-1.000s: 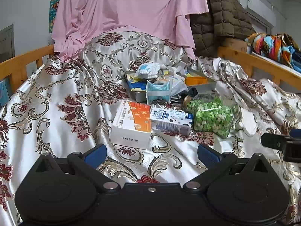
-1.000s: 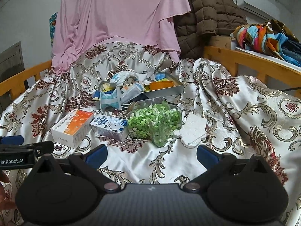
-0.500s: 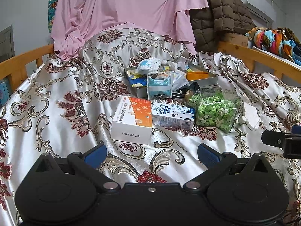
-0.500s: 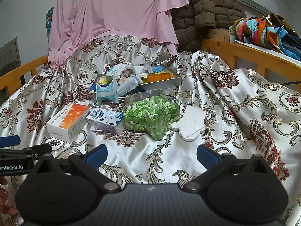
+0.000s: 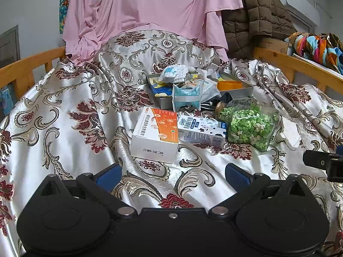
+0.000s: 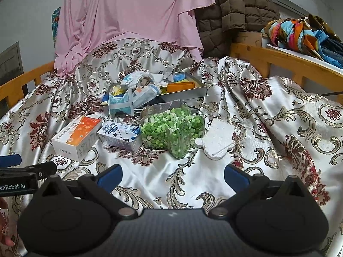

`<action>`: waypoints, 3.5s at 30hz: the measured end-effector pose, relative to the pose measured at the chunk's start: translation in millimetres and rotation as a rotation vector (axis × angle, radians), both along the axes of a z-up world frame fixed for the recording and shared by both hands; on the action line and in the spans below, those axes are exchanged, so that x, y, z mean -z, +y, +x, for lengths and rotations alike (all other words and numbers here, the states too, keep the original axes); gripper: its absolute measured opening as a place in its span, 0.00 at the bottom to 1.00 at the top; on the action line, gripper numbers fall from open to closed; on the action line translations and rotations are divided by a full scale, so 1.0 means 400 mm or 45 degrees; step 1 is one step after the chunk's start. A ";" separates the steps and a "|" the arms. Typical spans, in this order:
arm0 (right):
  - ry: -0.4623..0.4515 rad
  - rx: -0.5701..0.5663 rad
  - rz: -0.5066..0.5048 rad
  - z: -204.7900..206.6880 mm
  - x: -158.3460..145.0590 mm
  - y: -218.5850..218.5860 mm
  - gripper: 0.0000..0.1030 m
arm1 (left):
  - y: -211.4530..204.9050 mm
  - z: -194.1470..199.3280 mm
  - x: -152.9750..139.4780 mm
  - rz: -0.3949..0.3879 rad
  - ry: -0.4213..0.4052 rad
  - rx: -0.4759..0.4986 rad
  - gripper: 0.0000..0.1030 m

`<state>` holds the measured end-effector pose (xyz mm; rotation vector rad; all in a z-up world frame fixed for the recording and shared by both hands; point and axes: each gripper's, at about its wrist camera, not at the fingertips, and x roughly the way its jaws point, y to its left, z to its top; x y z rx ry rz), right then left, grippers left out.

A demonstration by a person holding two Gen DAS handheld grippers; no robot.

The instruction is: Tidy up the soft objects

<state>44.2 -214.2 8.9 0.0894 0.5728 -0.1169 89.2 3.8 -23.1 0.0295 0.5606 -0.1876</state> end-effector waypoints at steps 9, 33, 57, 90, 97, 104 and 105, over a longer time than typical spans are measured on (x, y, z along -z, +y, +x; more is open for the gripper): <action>-0.007 -0.004 -0.005 -0.002 -0.001 0.002 1.00 | 0.002 0.000 0.002 -0.010 0.006 0.003 0.99; -0.088 0.047 0.018 0.131 -0.036 -0.061 1.00 | -0.033 0.229 -0.075 -0.008 -0.128 0.026 0.99; 0.093 -0.335 -0.165 0.672 0.033 -0.076 1.00 | -0.126 0.713 0.042 -0.036 0.003 0.372 0.99; 0.213 -0.435 -0.052 0.801 0.083 -0.077 0.10 | -0.042 0.769 0.079 -0.407 0.192 0.327 0.56; 0.154 -0.405 -0.072 0.777 0.066 -0.079 0.03 | -0.033 0.749 0.073 -0.429 0.181 0.332 0.50; 0.102 -0.387 -0.059 0.729 0.032 -0.108 0.03 | -0.018 0.705 0.074 -0.450 0.182 0.346 0.48; 0.088 -0.377 -0.052 0.717 0.027 -0.114 0.03 | -0.016 0.697 0.074 -0.454 0.182 0.348 0.48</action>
